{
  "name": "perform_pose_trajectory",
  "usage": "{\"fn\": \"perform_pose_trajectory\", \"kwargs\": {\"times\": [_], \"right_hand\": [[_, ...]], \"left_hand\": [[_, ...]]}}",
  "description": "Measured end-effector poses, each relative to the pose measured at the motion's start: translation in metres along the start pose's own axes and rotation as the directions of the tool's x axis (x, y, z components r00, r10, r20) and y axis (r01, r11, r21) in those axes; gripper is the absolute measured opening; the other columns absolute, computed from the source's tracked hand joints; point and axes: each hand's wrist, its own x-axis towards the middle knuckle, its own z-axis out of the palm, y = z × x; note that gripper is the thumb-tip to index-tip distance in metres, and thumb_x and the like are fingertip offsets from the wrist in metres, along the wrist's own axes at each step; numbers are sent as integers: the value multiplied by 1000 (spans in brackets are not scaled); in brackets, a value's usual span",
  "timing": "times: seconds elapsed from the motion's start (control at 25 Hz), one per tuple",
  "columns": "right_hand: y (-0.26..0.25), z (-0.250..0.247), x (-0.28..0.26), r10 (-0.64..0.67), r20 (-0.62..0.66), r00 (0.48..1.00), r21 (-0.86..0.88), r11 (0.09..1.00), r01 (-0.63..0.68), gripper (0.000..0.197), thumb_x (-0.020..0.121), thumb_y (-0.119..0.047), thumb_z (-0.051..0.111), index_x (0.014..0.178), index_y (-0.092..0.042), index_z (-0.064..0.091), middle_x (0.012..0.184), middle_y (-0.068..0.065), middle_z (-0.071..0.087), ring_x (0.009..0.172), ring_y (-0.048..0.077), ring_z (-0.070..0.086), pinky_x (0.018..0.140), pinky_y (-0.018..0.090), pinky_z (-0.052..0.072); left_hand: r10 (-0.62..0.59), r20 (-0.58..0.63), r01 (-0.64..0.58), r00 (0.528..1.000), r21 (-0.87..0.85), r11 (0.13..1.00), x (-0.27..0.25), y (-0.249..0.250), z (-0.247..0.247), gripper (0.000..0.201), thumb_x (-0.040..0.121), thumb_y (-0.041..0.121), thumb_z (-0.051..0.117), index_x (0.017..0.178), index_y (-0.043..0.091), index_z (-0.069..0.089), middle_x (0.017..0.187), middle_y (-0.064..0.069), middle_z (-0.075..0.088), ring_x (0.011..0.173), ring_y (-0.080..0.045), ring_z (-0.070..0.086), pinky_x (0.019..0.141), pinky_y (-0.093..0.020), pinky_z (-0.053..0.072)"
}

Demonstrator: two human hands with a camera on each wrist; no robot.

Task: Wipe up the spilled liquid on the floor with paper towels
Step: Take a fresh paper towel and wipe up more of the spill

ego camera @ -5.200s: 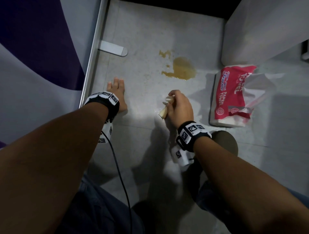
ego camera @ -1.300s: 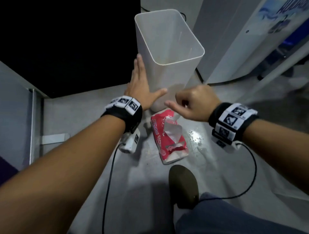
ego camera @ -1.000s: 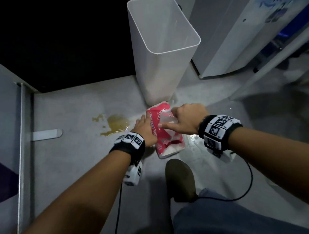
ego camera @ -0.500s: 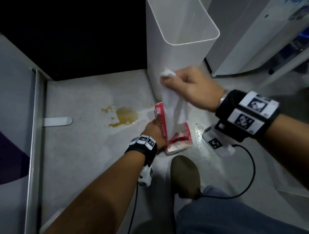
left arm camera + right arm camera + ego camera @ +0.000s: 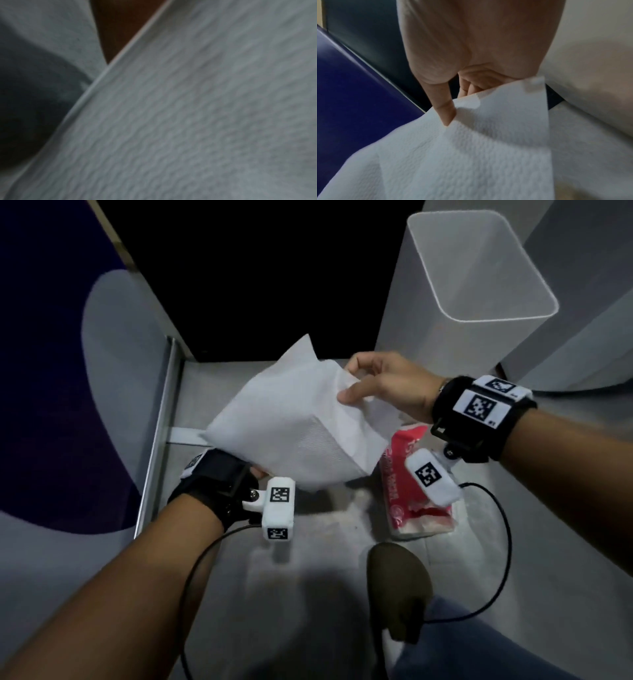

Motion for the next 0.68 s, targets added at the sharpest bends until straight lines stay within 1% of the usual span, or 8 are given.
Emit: {"fn": "perform_pose_trajectory", "kwargs": {"times": [0.04, 0.12, 0.16, 0.24, 0.36, 0.48, 0.6, 0.68], "right_hand": [[4, 3, 9, 16, 9, 1000, -66, 998, -16, 16, 81, -8, 79, 88, -11, 65, 79, 3, 70, 68, 13, 67, 68, 27, 55], [11, 7, 25, 53, 31, 998, -219, 975, -45, 18, 79, -18, 82, 90, -13, 68, 84, 1, 74, 76, 19, 71, 76, 35, 58], [15, 8, 29, 70, 41, 997, -283, 958, -55, 20, 78, -22, 83, 91, -15, 70, 87, 2, 76, 81, 22, 72, 80, 38, 59], [25, 12, 42, 99, 47, 994, -350, 934, -77, 25, 76, -28, 84, 95, -20, 71, 89, 3, 75, 85, 23, 72, 85, 41, 59], [37, 19, 46, -51, -11, 999, -526, 850, 38, 41, 83, -48, 76, 116, -27, 65, 104, -2, 68, 92, 18, 66, 83, 34, 53], [53, 33, 32, -456, -64, 888, -627, 710, 320, 42, 89, -63, 58, 105, -25, 63, 99, -6, 60, 93, 13, 56, 84, 33, 46], [77, 55, 20, -385, 99, 918, -651, 672, 352, 56, 76, -79, 57, 99, -29, 63, 95, -10, 60, 92, 16, 56, 87, 40, 47], [92, 65, 22, -314, 136, 939, -637, 698, 326, 49, 74, -71, 66, 100, -29, 66, 98, -10, 64, 96, 18, 58, 91, 44, 48]], "left_hand": [[-28, 25, 31, 999, -138, 990, 3, 4, -6, 43, 97, 51, 45, 113, 20, 71, 94, 4, 75, 71, -3, 70, 71, -22, 53], [-107, 175, 149, 979, -251, 956, 0, 4, -18, 67, 79, 65, 58, 117, 11, 71, 102, -8, 72, 87, -22, 70, 84, -32, 51], [-86, 233, 143, 969, -241, 960, 3, -1, -24, 60, 79, 59, 64, 114, 11, 72, 103, -11, 72, 88, -27, 70, 83, -34, 53], [-21, 222, 40, 975, -83, 996, 9, -16, -35, 39, 80, 24, 73, 116, 11, 68, 104, -12, 73, 89, -29, 71, 75, -35, 57], [19, 93, -22, 995, 35, 999, 14, -24, -37, 70, 62, -9, 74, 127, 9, 54, 110, -17, 72, 102, -36, 69, 86, -44, 56], [45, 10, -45, 999, 1, 999, 18, -27, -43, 69, 68, -16, 71, 129, 10, 51, 111, -19, 71, 104, -40, 68, 92, -53, 53], [29, -14, -29, 999, -11, 1000, 15, -25, -42, 62, 73, -14, 68, 127, 13, 55, 114, -19, 70, 105, -40, 67, 93, -57, 52], [2, -28, -3, 1000, -34, 999, 15, -22, -42, 57, 76, -11, 67, 126, 15, 57, 113, -19, 71, 104, -39, 68, 90, -55, 54]]}}
